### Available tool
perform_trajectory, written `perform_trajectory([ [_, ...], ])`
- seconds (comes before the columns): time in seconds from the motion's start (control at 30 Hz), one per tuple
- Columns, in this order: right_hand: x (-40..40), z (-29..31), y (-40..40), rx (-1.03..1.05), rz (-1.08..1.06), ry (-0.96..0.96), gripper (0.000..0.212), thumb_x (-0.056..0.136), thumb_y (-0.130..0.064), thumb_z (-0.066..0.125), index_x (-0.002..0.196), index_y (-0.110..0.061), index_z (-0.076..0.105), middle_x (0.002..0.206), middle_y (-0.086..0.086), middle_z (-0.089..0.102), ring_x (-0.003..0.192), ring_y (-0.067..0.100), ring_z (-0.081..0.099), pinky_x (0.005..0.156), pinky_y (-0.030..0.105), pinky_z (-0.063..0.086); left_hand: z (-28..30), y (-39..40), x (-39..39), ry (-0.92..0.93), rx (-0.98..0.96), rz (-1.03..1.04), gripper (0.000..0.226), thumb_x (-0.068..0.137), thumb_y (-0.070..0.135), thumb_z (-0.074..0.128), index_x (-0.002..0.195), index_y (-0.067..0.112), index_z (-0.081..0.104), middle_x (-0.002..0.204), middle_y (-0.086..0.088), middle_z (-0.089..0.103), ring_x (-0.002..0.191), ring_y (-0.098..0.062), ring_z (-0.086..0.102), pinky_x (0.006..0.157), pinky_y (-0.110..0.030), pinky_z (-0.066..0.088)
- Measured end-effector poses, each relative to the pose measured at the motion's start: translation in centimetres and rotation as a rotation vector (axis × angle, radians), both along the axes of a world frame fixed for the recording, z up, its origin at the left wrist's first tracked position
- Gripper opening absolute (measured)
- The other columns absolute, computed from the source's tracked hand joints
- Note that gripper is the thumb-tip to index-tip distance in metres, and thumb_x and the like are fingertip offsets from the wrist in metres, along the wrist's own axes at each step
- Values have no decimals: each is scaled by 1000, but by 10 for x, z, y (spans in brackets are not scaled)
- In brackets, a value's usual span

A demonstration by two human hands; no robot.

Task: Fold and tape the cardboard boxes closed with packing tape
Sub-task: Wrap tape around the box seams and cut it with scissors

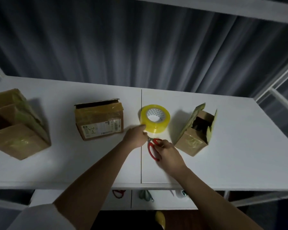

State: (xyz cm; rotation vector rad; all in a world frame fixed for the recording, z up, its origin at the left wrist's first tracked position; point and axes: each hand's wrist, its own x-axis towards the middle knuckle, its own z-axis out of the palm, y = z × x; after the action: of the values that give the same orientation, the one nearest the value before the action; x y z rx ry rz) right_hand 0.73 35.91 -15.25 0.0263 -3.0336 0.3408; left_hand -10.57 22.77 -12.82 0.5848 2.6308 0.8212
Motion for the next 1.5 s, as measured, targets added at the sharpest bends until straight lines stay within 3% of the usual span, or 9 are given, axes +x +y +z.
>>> perform_trajectory([
  [0.2,0,12,8,-92,-52,-6,45,82,-18,65,122,-5,51,113,14,55,100,31,56,83,33,45,2,3,-4,-25,1,5,46,96,27,46,139,12,43,135,-12,52,120,-28,51,100,-36,42],
  [0.4,-17,16,-5,21,-190,-99,42,95,-34,49,122,-2,48,120,16,53,113,31,49,95,34,38,15,4,1,532,-315,-3,18,88,7,50,102,6,61,106,-12,61,102,-28,56,76,-34,47],
  [0.47,-18,17,-4,111,-185,-82,41,92,-35,55,118,-3,53,113,15,56,106,29,54,87,33,44,12,5,2,630,-368,16,18,84,7,52,100,7,61,110,-12,53,105,-29,48,80,-36,44],
  [0.6,-21,17,-1,162,-98,19,42,49,-31,90,72,-8,63,62,8,60,49,23,59,42,22,43,5,1,-10,791,-112,1,18,77,14,61,95,9,59,103,-13,56,93,-31,53,71,-38,47],
  [0.77,-19,18,12,-38,-2,-38,32,75,-21,72,103,-7,65,93,11,69,81,31,64,72,33,52,4,0,-40,416,-12,-390,44,99,25,45,141,13,42,151,-7,34,142,-24,23,116,-35,17],
  [0.93,3,15,19,-43,33,-51,35,82,-25,66,113,-9,64,102,9,68,87,29,64,76,32,53,-4,-2,-46,252,28,-394,41,99,21,44,139,11,43,154,-8,25,146,-21,8,115,-25,2],
  [1.3,17,18,18,288,1,-91,39,54,-31,84,84,-11,71,85,9,61,71,27,61,59,32,53,1,0,-42,29,143,-317,51,100,18,42,148,11,25,159,-5,1,146,-19,-4,115,-29,1],
  [1.43,0,48,2,265,-84,-132,31,87,-28,56,105,-5,66,111,14,54,107,33,51,74,33,43,-9,-9,-17,45,203,-107,85,92,20,59,150,11,-3,156,-2,-10,145,-18,-14,109,-18,0],
  [1.5,-19,58,3,187,-91,-85,37,89,-17,51,124,-3,54,128,14,47,121,30,42,88,35,43,-17,-12,-10,76,186,9,88,85,21,68,149,7,9,155,-12,8,144,-24,4,110,-23,12],
])
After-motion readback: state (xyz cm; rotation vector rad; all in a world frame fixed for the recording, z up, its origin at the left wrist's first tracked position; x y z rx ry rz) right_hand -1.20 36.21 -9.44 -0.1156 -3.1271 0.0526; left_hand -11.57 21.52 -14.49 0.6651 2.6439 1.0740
